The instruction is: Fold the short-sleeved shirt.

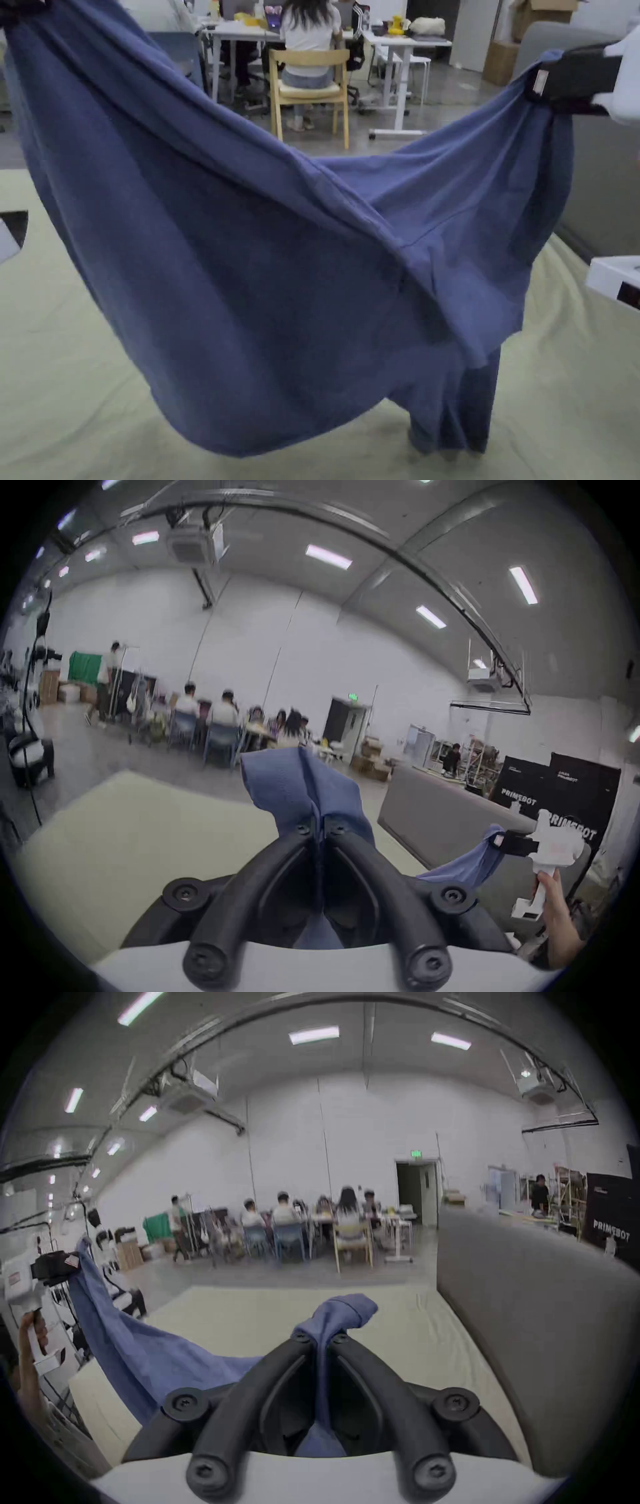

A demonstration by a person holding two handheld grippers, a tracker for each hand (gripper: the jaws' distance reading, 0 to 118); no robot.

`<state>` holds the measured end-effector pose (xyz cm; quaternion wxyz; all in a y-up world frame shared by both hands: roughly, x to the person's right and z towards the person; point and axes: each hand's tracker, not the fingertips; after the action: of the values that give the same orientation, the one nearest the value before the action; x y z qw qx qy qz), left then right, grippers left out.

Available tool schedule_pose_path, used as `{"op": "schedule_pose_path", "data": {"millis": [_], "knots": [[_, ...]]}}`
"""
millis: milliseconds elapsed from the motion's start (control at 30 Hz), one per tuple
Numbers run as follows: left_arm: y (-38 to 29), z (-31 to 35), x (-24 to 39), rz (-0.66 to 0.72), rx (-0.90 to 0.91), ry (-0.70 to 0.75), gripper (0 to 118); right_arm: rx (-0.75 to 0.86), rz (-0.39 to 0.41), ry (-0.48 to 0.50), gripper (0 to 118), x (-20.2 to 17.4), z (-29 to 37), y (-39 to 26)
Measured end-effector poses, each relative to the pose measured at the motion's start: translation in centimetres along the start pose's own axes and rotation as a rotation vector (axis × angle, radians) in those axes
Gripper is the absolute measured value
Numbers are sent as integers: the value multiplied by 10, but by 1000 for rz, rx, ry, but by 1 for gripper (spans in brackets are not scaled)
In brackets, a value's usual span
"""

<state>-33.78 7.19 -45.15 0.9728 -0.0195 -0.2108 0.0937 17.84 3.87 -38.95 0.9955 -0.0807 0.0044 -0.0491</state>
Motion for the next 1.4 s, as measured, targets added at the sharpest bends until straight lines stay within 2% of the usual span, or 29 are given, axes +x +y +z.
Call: {"op": "schedule_pose_path", "data": {"millis": [133,267,500,633,733,867,967,1067,1267,1400], "knots": [[64,-6,20,-132,10,84,0,46,-14,-8,6,-4,-4,72],[107,-50,22,-221,-8,191,0,58,-65,-20,6,1,-40,134],[136,-143,-10,-178,-17,283,0,74,-107,-121,6,11,-131,181],[122,-187,-24,-240,-28,366,0,101,-30,-201,6,15,-172,180],[99,-216,-36,-229,-28,371,0,97,-22,-209,6,19,-199,165],[58,-257,-55,-179,-49,377,0,90,-92,-189,6,34,-239,130],[17,-285,-71,-175,-96,365,0,50,-71,-185,6,41,-266,91],[-40,-306,-84,-177,-184,378,0,-56,-25,-217,6,50,-294,37],[-170,-327,-118,3,-403,362,0,-294,-14,-242,6,69,-331,-107],[-224,-323,-123,-14,-530,370,0,-398,-17,-244,6,75,-325,-171]]}}
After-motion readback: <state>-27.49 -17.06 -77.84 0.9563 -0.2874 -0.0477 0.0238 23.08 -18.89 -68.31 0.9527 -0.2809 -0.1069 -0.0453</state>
